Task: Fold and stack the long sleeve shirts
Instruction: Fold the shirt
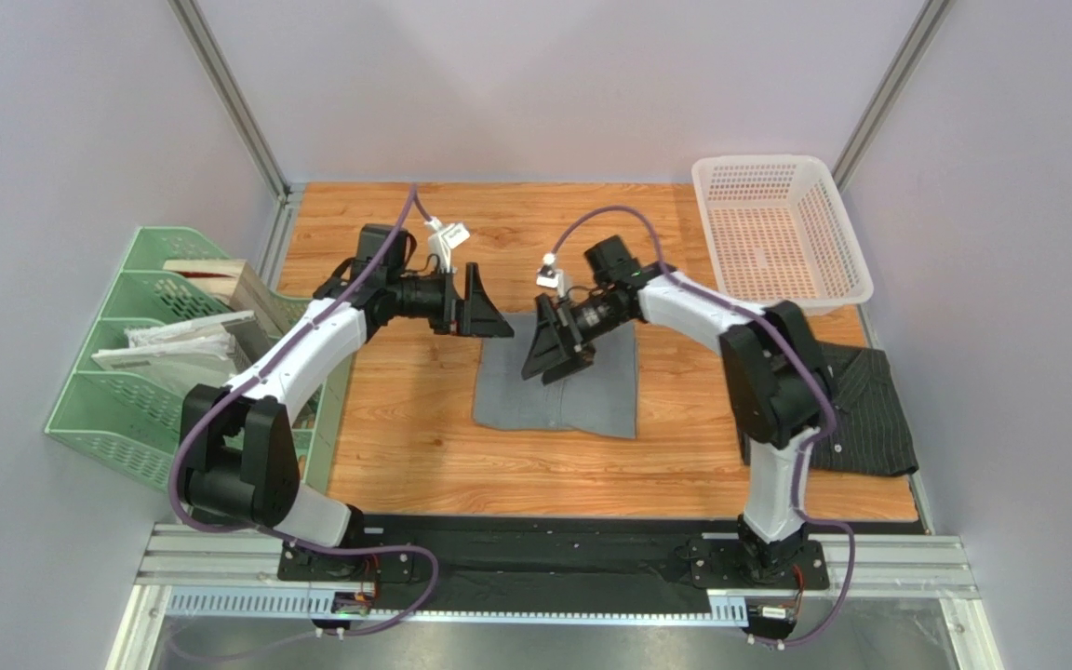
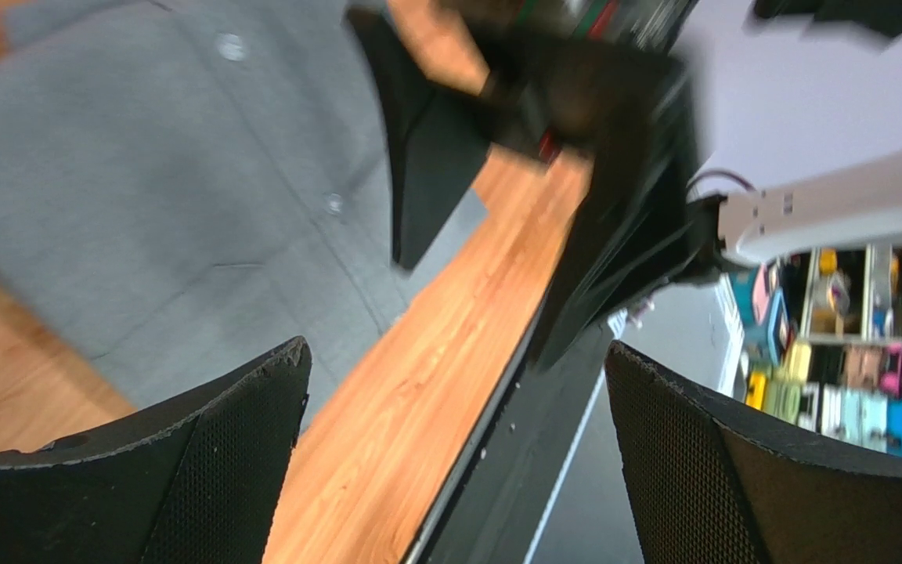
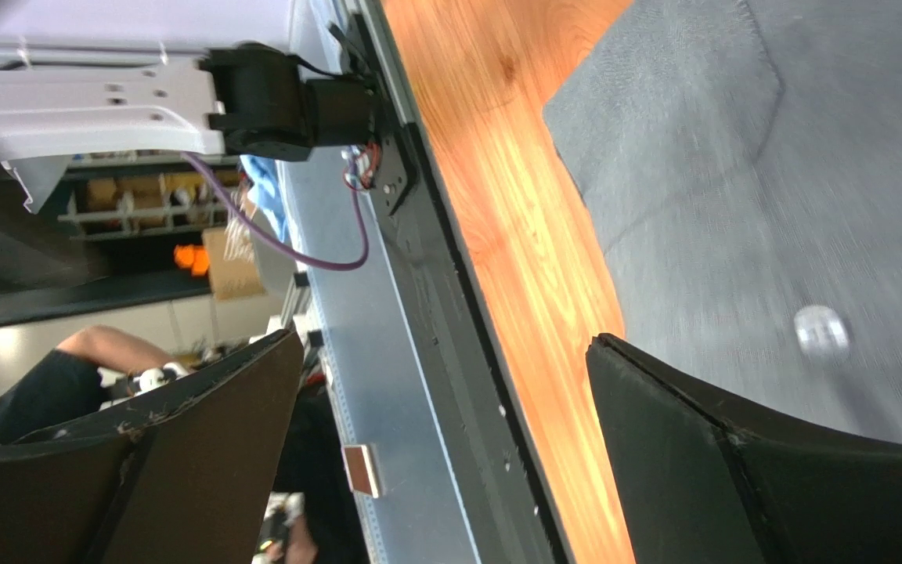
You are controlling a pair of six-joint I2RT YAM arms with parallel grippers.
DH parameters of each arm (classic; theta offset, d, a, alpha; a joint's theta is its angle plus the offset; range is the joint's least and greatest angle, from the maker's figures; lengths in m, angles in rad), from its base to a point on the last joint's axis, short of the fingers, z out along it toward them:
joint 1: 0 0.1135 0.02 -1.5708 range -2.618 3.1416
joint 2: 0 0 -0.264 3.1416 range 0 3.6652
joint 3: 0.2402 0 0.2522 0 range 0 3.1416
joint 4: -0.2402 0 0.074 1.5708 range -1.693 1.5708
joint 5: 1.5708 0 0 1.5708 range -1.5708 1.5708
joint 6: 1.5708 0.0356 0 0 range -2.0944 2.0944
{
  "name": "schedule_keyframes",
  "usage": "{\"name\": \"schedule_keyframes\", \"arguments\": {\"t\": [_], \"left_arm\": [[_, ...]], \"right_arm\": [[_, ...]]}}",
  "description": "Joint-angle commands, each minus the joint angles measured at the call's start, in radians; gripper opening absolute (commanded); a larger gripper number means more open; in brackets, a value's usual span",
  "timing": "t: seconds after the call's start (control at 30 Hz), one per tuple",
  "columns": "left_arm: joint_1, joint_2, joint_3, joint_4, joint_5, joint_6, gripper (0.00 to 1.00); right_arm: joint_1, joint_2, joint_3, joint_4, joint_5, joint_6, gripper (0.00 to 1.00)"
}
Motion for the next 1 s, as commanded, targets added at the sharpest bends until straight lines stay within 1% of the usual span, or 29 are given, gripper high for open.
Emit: {"name": "schedule_keyframes", "arguments": {"t": [0.0, 0.03, 0.13, 0.23, 0.3, 0.33, 0.37, 0.43, 0.47, 0.5, 0.53, 0.57, 0.6, 0.67, 0.7, 0.77, 0.8, 0.87, 0.9, 0.93, 0.97], "left_arm": [[0.039, 0.015, 0.027, 0.056, -0.042, -0.065, 0.99], [0.048, 0.018, 0.027, 0.044, -0.050, -0.056, 0.99], [0.059, 0.024, 0.008, 0.046, -0.077, -0.054, 0.99], [0.061, 0.050, 0.001, 0.060, -0.071, -0.056, 0.99], [0.057, 0.083, 0.004, 0.097, -0.048, -0.076, 0.99], [0.048, 0.096, 0.030, 0.123, -0.042, -0.080, 0.99], [0.038, 0.128, 0.053, 0.123, -0.047, -0.070, 0.99], [0.004, 0.167, 0.122, 0.123, -0.050, -0.047, 0.97], [-0.010, 0.216, 0.148, 0.122, -0.056, -0.044, 0.92], [-0.022, 0.245, 0.177, 0.111, -0.057, -0.042, 0.90], [-0.042, 0.274, 0.228, 0.093, -0.063, -0.051, 0.88], [-0.048, 0.326, 0.242, 0.096, -0.071, -0.067, 0.86], [-0.051, 0.351, 0.250, 0.108, -0.068, -0.094, 0.86], [-0.051, 0.421, 0.262, 0.155, -0.077, -0.111, 0.84], [-0.053, 0.448, 0.276, 0.139, -0.083, -0.101, 0.83], [-0.050, 0.536, 0.323, 0.114, -0.093, -0.094, 0.82], [-0.047, 0.563, 0.337, 0.081, -0.100, -0.081, 0.81], [-0.042, 0.616, 0.351, 0.073, -0.119, -0.077, 0.80], [-0.042, 0.635, 0.353, 0.029, -0.129, -0.061, 0.81], [-0.041, 0.673, 0.362, -0.014, -0.142, -0.050, 0.79], [-0.041, 0.679, 0.356, -0.048, -0.151, -0.042, 0.78]], "right_arm": [[0.034, 0.199, 0.004, 0.093, -0.003, 0.083, 1.00], [0.030, 0.271, 0.024, 0.061, 0.020, 0.028, 1.00], [0.007, 0.327, 0.021, 0.050, 0.036, 0.009, 1.00], [0.016, 0.292, 0.069, -0.046, 0.013, -0.057, 0.99], [0.019, 0.246, 0.145, -0.183, -0.030, -0.153, 0.99], [0.016, 0.224, 0.171, -0.236, -0.041, -0.200, 0.99], [0.010, 0.175, 0.214, -0.330, -0.058, -0.265, 1.00], [-0.032, 0.140, 0.228, -0.386, -0.075, -0.302, 1.00], [-0.048, 0.126, 0.236, -0.442, -0.079, -0.322, 1.00], [-0.090, 0.132, 0.256, -0.474, -0.082, -0.369, 1.00], [-0.110, 0.138, 0.265, -0.499, -0.078, -0.383, 1.00], [-0.130, 0.150, 0.274, -0.534, -0.060, -0.397, 1.00], [-0.175, 0.182, 0.283, -0.538, -0.053, -0.402, 1.00], [-0.214, 0.227, 0.302, -0.539, -0.026, -0.410, 0.99], [-0.243, 0.271, 0.316, -0.538, -0.010, -0.420, 0.99], [-0.266, 0.323, 0.359, -0.539, 0.019, -0.425, 0.96], [-0.280, 0.346, 0.369, -0.541, 0.033, -0.431, 0.95], [-0.292, 0.403, 0.385, -0.541, 0.075, -0.454, 0.93], [-0.296, 0.420, 0.388, -0.539, 0.097, -0.463, 0.91], [-0.297, 0.446, 0.388, -0.538, 0.118, -0.477, 0.90], [-0.299, 0.462, 0.388, -0.539, 0.147, -0.482, 0.87]]}}
